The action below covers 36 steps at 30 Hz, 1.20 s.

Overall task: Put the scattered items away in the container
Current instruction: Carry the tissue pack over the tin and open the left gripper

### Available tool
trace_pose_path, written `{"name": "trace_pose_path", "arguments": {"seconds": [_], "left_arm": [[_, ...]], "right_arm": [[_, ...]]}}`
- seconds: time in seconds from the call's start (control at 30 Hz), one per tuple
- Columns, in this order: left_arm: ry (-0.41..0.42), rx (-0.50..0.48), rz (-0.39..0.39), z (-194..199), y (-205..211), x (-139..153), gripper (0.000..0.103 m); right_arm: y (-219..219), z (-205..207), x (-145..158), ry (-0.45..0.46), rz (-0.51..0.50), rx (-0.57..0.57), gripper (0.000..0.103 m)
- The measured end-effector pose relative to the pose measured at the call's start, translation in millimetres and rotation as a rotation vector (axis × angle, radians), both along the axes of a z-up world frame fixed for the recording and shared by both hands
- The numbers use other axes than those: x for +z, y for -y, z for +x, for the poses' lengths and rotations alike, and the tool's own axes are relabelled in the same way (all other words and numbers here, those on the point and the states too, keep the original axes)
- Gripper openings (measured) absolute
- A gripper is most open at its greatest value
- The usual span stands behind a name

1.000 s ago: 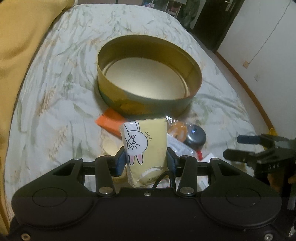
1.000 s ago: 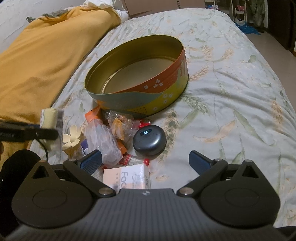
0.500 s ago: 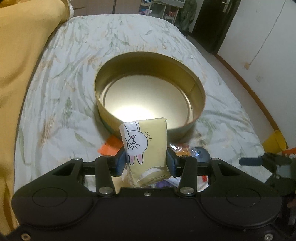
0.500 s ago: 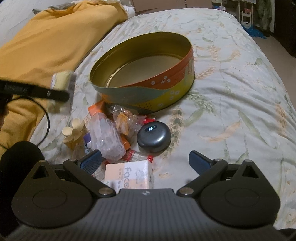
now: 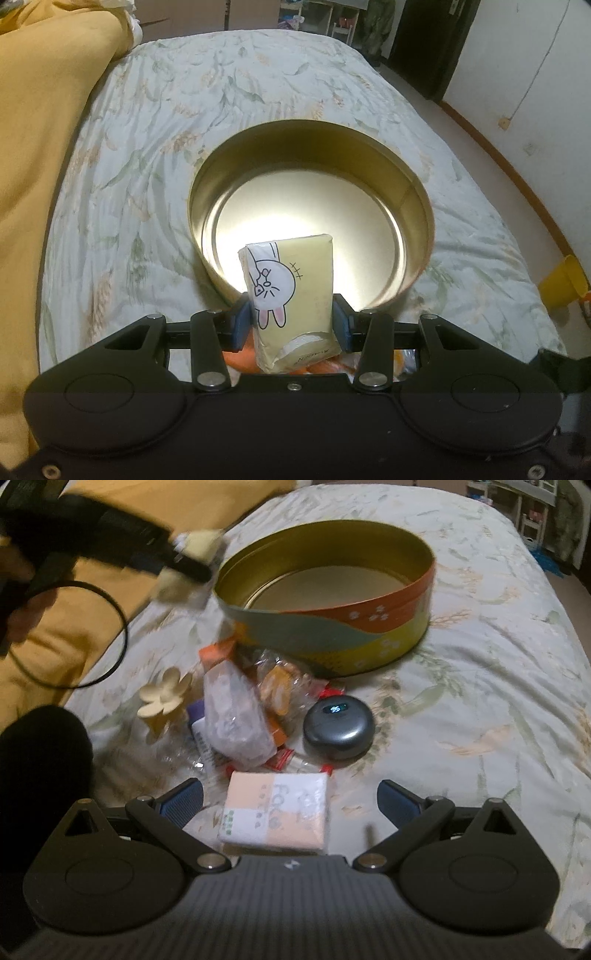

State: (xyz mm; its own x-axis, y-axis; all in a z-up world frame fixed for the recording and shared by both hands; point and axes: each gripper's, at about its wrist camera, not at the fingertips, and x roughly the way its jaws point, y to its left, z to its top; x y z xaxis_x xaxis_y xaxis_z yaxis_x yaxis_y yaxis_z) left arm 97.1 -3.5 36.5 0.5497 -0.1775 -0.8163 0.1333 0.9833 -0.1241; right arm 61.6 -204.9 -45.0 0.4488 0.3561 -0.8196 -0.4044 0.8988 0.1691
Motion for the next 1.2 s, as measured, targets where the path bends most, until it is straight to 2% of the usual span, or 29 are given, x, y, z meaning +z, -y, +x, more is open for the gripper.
{"name": "trace_pose_path", "arguments": {"seconds": [0.6, 0.63, 0.7, 0.73, 0.77, 1.03, 1.2], "left_arm": [[-0.016, -0.020, 0.050, 53.9, 27.9, -2.5, 0.042], [-0.011, -0.024, 0.053, 56.4, 28.8, -2.1, 0.044], [0.003, -0.031, 0.074, 59.9, 32.3, -0.8, 0.057], [0.016, -0.032, 0.080, 60.3, 33.1, 0.1, 0.076], [0.033, -0.029, 0.081, 59.9, 32.6, 1.5, 0.086], [0.024, -0.013, 0.060, 48.2, 17.4, 6.2, 0.093], [-0.007, -0.029, 0.052, 30.5, 7.1, -2.4, 0.093]], "right_arm": [[-6.4, 1.5, -5.6, -0.036, -0.002, 0.036, 0.103], [-6.5, 1.9, -5.8, -0.038, -0.001, 0.036, 0.103], [-7.0, 2.4, -6.7, -0.041, -0.003, 0.037, 0.103], [-7.1, 2.6, -7.1, -0.042, -0.004, 0.037, 0.103], [-7.3, 2.9, -7.5, -0.044, -0.005, 0.037, 0.103], [-8.1, 3.4, -7.8, -0.047, -0.010, 0.038, 0.103], [-8.4, 3.3, -8.2, -0.047, -0.011, 0.038, 0.103]]}}
